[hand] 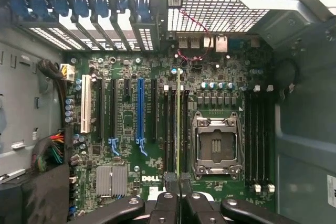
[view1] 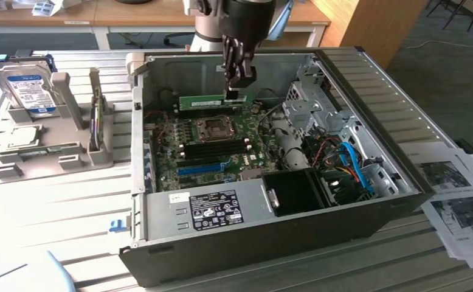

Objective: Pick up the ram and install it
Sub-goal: 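Insert the ram into the slot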

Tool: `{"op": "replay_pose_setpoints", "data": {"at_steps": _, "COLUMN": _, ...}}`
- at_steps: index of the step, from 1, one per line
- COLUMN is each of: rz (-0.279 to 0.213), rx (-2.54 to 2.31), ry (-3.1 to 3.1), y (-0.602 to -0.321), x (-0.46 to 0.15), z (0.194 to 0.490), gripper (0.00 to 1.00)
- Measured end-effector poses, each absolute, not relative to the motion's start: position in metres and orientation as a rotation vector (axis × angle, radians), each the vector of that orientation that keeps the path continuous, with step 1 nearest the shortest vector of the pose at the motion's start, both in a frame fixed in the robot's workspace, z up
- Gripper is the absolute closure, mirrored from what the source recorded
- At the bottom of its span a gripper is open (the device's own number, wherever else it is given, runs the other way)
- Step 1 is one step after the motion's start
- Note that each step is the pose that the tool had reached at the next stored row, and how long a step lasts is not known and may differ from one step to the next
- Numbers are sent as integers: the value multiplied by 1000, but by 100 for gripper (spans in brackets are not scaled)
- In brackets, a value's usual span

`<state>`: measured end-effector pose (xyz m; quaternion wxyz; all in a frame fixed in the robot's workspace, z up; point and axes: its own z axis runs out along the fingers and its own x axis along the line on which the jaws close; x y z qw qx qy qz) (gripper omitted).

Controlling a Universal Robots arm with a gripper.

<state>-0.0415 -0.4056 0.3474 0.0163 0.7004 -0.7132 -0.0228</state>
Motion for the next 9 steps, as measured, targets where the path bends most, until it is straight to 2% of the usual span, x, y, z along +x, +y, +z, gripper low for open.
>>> {"op": "replay_pose_setpoints", "data": {"at_steps": 9, "rz": -71, "rx": 2178, "ry": -2218, "y": -406, "x": -42, "z": 331, "gripper": 89}}
